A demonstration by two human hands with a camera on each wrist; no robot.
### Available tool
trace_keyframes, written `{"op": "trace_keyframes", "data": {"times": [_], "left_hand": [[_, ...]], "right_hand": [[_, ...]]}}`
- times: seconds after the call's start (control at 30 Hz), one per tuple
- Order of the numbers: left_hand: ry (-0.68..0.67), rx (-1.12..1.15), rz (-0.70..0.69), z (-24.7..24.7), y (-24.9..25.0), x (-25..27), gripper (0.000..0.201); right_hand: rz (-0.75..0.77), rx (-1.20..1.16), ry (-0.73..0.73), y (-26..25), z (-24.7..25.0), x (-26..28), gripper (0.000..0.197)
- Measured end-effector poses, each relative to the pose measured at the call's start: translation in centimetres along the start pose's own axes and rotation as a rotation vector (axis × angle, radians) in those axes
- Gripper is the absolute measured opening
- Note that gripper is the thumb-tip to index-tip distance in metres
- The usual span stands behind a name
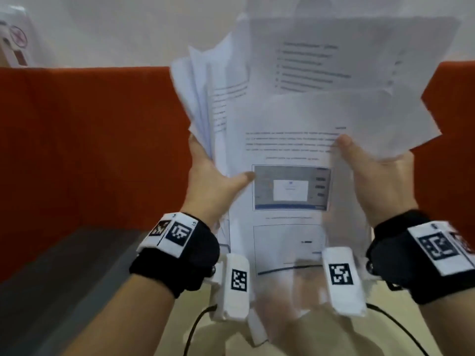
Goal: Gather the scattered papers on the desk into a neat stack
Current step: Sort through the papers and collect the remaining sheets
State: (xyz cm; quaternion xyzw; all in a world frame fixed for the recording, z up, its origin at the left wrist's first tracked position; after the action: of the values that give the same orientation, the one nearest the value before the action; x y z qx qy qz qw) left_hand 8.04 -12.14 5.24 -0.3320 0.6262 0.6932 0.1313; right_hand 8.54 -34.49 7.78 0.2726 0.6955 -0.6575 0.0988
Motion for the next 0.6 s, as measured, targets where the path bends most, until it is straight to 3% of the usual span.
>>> {"op": "trace_keyframes", "data": {"times": [0.1, 0.13, 0.17, 0.2, 0.27, 0.3, 0.4, 0.47, 0.53, 0.6], "left_hand": [[0.159, 0.109, -0.083, 0.8, 1.5, -0.5, 0.082], [0.159, 0.133, -0.119, 1.0, 2.0, -0.6, 0.074], [0.135, 0.169, -0.127, 1.1, 2.2, -0.6, 0.072], [0.097, 0.222, -0.089, 1.1, 2.1, -0.4, 0.073], [0.018, 0.318, 0.051, 1.2, 1.3, 0.5, 0.077], [-0.018, 0.316, 0.105, 1.2, 0.8, 0.8, 0.075], [-0.005, 0.256, 0.107, 0.5, 0.9, 0.8, 0.063], [0.055, 0.326, 0.075, 0.4, 2.1, -0.1, 0.060], [0.025, 0.400, 0.051, 0.9, 2.7, -1.1, 0.062], [-0.008, 0.399, 0.096, 1.5, 2.8, -1.3, 0.083]], "right_hand": [[0.082, -0.097, 0.126, -1.2, 0.8, 0.6, 0.014], [0.089, -0.130, 0.161, -1.3, 1.2, 0.6, 0.017], [0.088, -0.121, 0.170, -1.6, 1.5, 0.9, 0.031], [0.086, -0.095, 0.177, -1.8, 1.6, 1.3, 0.037], [0.044, -0.101, 0.129, -0.6, 2.2, 1.9, 0.012], [0.028, -0.097, 0.099, -0.4, 1.9, 2.3, 0.010], [0.045, -0.076, 0.045, -1.0, 0.9, 2.1, 0.013], [0.055, -0.110, 0.047, -2.2, 0.7, 1.2, 0.018], [0.060, -0.136, 0.050, -2.8, 1.3, 0.5, 0.035], [0.025, -0.104, 0.031, -2.7, 1.9, 0.7, 0.060]]}}
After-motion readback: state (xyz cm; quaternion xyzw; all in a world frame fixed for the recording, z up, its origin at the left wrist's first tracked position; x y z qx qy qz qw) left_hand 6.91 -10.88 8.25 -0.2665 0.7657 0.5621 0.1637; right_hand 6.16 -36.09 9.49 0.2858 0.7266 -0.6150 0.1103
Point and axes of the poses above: each hand's wrist, its own x-axis away from the middle knuckle, its own z-axis out of the back of the hand, y = z × x, the point moved 1 cm from there along -x, towards the middle knuckle, and after that the axes turned 10 degrees about -z, right-handed, at the moved point
